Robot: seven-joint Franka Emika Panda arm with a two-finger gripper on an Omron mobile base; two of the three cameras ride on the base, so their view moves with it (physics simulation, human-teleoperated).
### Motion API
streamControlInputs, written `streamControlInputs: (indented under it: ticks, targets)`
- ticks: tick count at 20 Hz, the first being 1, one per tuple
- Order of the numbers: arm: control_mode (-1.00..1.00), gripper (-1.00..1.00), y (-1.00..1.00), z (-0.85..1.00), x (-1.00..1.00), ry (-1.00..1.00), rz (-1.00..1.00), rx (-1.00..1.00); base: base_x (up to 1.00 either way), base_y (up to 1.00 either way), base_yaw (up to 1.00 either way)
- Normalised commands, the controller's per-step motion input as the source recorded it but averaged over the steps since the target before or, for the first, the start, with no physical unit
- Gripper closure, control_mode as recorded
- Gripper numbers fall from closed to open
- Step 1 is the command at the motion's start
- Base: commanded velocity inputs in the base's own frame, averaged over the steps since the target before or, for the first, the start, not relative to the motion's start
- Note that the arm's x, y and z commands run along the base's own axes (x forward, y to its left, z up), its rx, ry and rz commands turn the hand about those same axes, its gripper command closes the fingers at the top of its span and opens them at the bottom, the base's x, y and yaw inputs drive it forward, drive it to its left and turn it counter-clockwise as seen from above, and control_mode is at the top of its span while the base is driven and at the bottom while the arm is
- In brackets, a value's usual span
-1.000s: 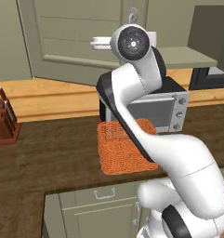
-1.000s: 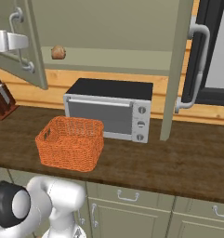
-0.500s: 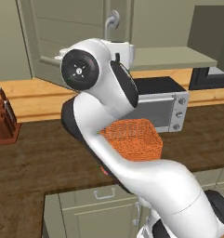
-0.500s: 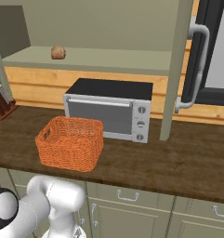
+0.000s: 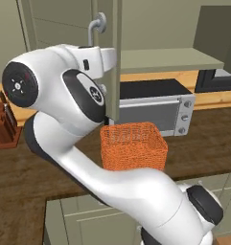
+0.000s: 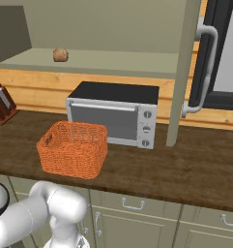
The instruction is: Open the cabinet, pick up the bread from the cabinet and place it in the basket. Then move the basket to the dining counter.
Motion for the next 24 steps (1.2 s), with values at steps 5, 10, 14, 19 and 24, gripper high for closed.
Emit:
streamControlInputs:
  ticks: [5,10,14,19,24]
  targets:
    - [-1.00,-1.00,0.05,0.04,-0.30,0.00,-0.16,-0.01,0.00,0.00,0.00]
    - [-1.00,-1.00,-0.07,0.02,-0.65,0.00,-0.05,0.06,0.00,0.00,0.00]
    - [-1.00,-1.00,-0.22,0.00,-0.92,0.00,0.09,0.24,0.00,0.00,0.00]
    - [-1.00,-1.00,-0.86,-0.36,-0.93,0.00,0.13,0.41,0.00,0.00,0.00]
    - [-1.00,-1.00,-1.00,-0.25,-0.54,0.01,0.03,0.80,0.00,0.00,0.00]
